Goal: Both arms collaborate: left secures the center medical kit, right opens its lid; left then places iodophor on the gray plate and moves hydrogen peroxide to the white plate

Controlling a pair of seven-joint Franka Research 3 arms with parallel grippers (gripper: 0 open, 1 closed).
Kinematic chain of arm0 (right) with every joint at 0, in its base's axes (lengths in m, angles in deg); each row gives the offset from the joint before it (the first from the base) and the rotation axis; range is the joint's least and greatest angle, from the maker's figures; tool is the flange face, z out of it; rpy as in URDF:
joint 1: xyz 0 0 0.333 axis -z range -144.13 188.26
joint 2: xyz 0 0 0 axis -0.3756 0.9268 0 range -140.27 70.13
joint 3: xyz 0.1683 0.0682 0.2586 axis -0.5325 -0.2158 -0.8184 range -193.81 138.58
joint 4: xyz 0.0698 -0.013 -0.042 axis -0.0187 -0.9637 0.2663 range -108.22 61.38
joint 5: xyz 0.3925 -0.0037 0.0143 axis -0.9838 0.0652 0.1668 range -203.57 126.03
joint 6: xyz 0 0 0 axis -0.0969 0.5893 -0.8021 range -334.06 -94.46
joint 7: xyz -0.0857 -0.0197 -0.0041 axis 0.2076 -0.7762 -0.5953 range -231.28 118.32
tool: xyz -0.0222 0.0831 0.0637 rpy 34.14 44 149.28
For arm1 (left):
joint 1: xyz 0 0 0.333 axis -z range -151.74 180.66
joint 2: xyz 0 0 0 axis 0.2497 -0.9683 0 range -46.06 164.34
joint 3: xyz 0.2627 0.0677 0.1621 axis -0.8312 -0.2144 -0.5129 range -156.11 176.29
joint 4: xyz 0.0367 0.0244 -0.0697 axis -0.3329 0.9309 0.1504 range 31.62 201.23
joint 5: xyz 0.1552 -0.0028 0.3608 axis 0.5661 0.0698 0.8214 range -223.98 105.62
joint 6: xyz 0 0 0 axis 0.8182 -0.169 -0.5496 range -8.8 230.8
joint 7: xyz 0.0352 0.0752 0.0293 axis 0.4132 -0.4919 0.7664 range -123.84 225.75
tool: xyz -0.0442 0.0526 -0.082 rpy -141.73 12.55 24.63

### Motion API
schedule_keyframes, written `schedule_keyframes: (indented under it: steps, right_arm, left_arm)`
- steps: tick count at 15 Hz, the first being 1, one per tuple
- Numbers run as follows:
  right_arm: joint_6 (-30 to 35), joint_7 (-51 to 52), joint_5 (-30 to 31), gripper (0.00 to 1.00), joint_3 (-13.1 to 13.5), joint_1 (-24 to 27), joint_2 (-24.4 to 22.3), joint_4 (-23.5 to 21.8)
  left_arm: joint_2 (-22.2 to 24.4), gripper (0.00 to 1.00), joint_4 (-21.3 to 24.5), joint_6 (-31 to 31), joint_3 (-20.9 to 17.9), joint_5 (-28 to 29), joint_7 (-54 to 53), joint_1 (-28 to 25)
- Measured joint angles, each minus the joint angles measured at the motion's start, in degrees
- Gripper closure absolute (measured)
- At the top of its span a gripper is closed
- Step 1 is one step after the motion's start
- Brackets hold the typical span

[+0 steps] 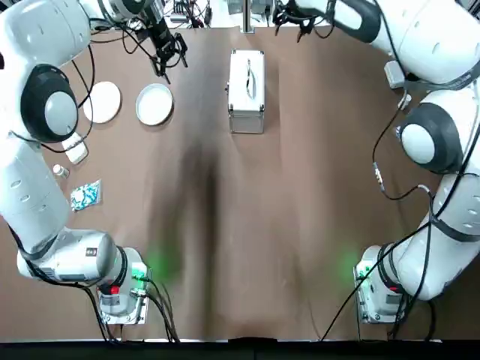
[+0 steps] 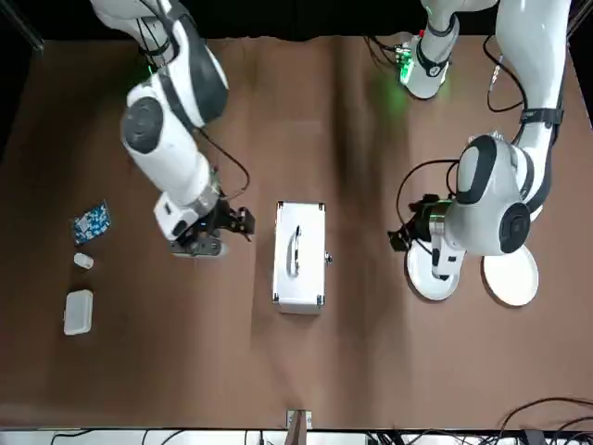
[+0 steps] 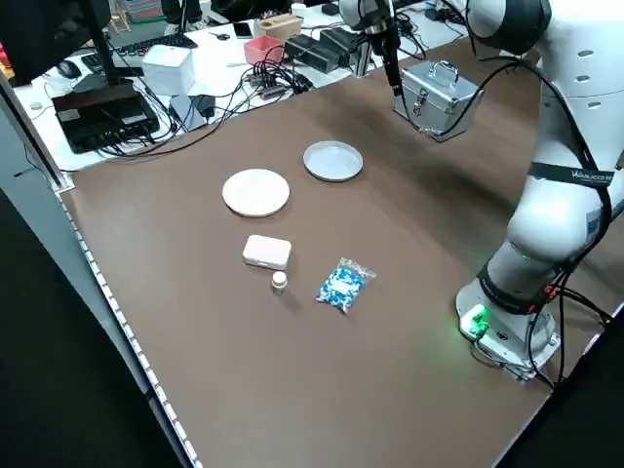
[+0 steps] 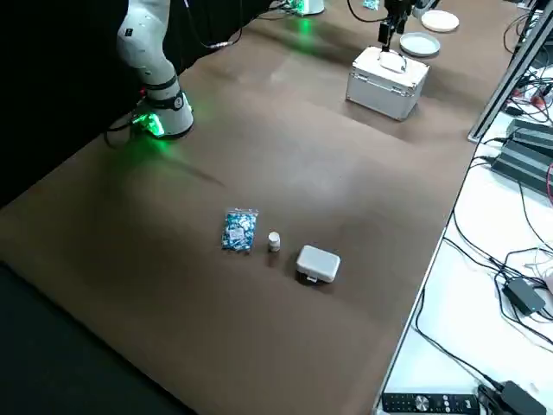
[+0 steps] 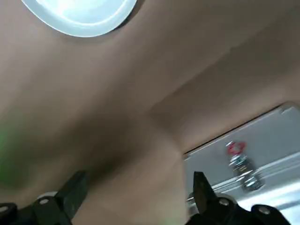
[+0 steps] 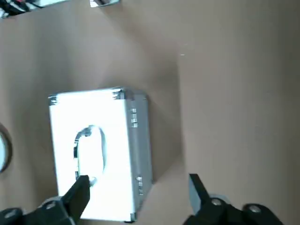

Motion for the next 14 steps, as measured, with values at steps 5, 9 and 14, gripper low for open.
schedule_keyframes:
  steps: [5,9,14]
  right_arm:
    - [-3.5,-2.3,-1.5,0.29,0.0,-4.8,2.4,0.0]
    - [-9.8,-4.9,-2.0,0.5,0.0,-7.2,6.3,0.0]
    - [-12.2,-5.9,-2.1,0.53,0.0,-8.4,8.0,0.0]
  left_arm:
    - [-3.1,0.0,0.0,12.2,0.1,-1.7,17.6,3.2]
    - [-6.0,0.0,0.0,18.1,0.2,-1.9,27.3,6.4]
    - [-9.4,0.0,-0.8,23.3,0.2,-2.2,35.5,7.5]
